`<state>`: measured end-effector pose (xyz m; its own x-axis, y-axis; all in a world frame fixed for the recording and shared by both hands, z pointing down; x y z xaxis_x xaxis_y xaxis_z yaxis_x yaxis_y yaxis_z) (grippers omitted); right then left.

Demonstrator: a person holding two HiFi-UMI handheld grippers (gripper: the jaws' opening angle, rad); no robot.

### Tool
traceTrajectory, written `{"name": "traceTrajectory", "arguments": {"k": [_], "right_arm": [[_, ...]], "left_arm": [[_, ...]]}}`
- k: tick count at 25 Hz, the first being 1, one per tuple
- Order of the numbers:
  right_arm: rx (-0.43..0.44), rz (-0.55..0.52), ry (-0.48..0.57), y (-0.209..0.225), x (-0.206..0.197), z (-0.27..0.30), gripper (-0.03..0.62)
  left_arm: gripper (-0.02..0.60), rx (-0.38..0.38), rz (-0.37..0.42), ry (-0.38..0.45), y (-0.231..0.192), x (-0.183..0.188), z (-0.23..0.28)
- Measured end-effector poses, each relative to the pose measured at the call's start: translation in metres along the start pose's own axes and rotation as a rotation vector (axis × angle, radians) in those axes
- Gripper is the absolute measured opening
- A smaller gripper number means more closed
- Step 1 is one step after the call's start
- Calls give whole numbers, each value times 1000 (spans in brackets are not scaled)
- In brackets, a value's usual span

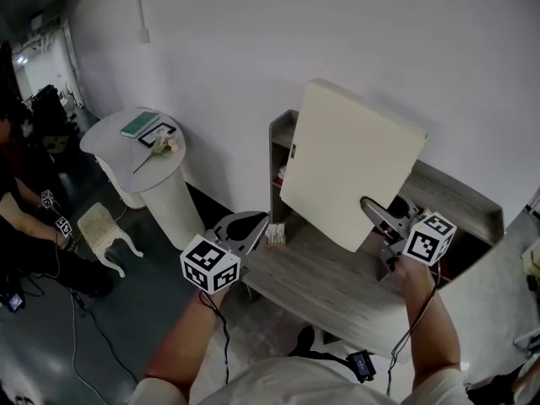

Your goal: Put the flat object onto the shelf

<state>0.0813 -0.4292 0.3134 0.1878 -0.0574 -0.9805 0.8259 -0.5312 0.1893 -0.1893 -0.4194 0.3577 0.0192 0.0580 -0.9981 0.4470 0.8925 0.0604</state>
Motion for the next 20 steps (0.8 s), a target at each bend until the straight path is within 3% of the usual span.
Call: {"name": "traceTrajectory", "arguments": {"k": [8, 20], "right_arm": [[32, -69, 39, 32, 55, 40, 283], [68, -128, 37, 89, 90, 106, 282]], "left_arm": [[15, 0, 37, -1, -32, 24, 40], [15, 20, 42, -7, -84, 28, 99]]}}
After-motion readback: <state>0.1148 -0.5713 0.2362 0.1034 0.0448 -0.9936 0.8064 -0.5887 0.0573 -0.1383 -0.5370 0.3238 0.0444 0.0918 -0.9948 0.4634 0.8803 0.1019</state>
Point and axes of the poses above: the fingertips, and each gripper's own axes: z forward along the fingers, y to its right, x out of its top, the point moved 3 cm from there along -z, backward along the fingers, and after that the axes turned 12 degrees about -x, right-handed, at the moved point
